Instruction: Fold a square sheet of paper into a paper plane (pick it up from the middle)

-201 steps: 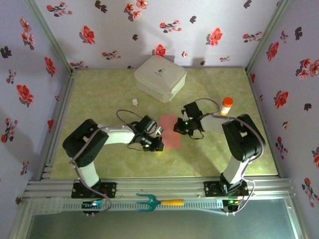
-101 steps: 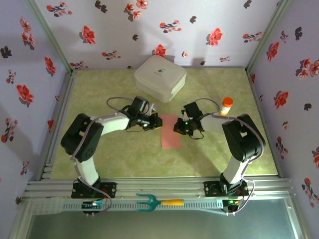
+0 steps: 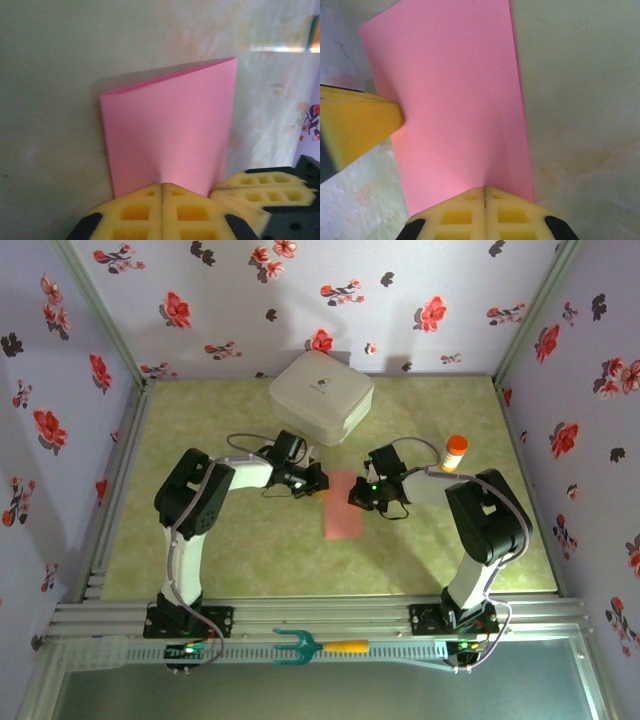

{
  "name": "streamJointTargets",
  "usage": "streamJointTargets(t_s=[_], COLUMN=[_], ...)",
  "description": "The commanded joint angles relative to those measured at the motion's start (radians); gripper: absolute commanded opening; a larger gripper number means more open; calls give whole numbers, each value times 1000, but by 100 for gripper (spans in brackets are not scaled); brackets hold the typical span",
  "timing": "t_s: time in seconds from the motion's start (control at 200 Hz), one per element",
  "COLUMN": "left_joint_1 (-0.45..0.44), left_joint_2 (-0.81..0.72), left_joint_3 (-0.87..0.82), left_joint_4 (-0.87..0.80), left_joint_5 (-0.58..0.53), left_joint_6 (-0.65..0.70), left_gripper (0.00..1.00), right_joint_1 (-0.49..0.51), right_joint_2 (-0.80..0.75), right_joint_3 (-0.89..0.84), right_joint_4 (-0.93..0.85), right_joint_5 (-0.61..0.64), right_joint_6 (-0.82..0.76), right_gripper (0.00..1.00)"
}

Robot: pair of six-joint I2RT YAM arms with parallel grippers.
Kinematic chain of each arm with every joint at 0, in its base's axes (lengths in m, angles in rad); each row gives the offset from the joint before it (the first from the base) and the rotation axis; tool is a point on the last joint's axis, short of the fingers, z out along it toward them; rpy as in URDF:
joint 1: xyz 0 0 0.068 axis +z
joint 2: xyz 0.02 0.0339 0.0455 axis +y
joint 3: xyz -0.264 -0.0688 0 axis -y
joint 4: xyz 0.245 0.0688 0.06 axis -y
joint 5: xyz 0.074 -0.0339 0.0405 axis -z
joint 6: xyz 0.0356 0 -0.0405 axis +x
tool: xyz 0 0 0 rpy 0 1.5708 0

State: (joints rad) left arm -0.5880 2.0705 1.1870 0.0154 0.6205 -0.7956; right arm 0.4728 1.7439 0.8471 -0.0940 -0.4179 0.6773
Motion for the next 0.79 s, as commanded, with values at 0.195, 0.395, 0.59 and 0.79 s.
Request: streamJointTargets(t_s=[0.195, 0.395, 0.59, 0.79], left_joint_1=[3, 4, 5, 18], left_joint_2=[7, -75, -33, 31], left_joint_3=[-27, 16, 94, 139], left_joint_4=[-31, -27, -48, -47], left_joint_5=[-5, 5, 19, -3], left_joint_6=[-3, 0, 14, 7], left_gripper=[4, 9, 9, 9], right_joint_1=[-5, -16, -23, -23], right_joint_2=[-144, -262, -313, -320], right_joint_3=[50, -33, -101, -155], right_joint_4=[-236, -254, -240, -201], right_joint_5=[53, 94, 84, 33], right_joint_6=[-31, 49, 101, 144], right_gripper=[33, 38, 34, 34])
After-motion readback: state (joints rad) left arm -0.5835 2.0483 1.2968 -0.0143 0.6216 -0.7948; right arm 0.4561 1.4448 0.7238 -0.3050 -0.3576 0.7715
